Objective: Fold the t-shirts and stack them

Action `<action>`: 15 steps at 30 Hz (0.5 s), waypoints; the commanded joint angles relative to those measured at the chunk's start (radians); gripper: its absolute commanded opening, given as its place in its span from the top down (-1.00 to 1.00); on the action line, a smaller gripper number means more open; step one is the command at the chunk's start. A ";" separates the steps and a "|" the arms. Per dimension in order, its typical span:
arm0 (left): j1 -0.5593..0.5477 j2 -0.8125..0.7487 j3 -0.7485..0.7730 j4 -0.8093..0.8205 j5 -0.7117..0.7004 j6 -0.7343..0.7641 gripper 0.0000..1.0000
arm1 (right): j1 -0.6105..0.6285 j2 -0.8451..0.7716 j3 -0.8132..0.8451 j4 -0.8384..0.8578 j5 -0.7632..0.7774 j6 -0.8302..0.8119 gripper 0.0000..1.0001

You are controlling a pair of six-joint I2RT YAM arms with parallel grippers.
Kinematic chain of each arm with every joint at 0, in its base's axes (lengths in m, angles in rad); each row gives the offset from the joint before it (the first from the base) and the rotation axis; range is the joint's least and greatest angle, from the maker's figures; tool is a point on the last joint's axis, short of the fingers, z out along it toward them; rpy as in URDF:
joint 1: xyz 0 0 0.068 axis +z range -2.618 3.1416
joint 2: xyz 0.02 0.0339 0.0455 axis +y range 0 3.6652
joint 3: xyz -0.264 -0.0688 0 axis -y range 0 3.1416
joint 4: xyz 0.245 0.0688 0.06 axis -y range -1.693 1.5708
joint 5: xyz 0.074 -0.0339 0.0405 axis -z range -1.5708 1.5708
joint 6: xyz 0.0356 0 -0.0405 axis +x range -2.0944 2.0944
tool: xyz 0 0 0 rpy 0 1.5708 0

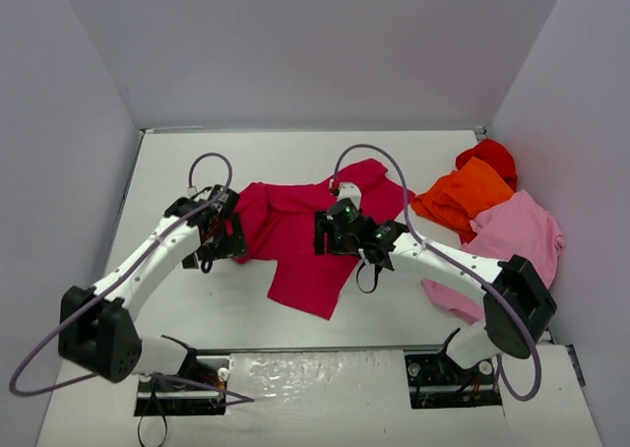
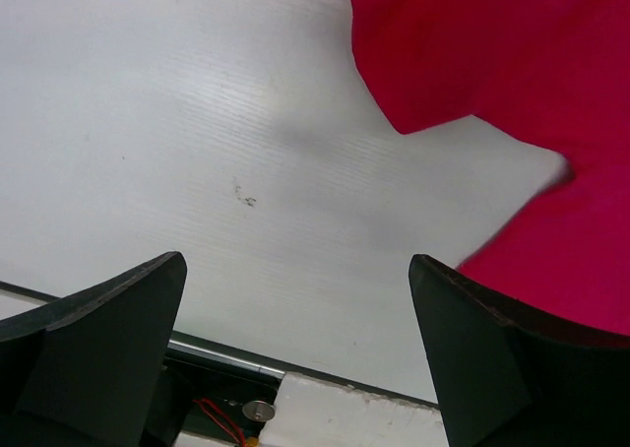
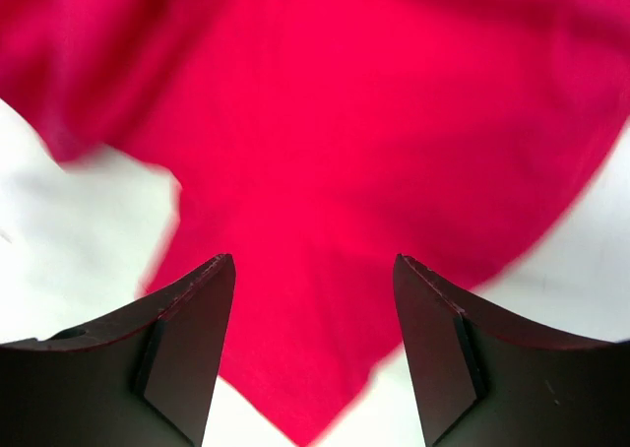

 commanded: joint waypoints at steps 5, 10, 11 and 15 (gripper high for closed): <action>0.051 0.066 0.106 -0.084 -0.120 0.075 -0.93 | 0.082 -0.172 -0.115 -0.019 -0.088 0.164 -0.21; 0.192 -0.009 0.058 -0.090 -0.078 0.093 -0.94 | 0.172 -0.085 -0.053 0.001 -0.141 0.162 -0.23; 0.214 -0.032 0.045 -0.090 -0.074 0.097 -0.94 | 0.189 -0.057 -0.042 0.019 -0.144 0.157 -0.24; 0.232 -0.072 0.025 -0.110 -0.079 0.107 -0.94 | 0.215 0.076 0.006 0.044 -0.172 0.096 -0.26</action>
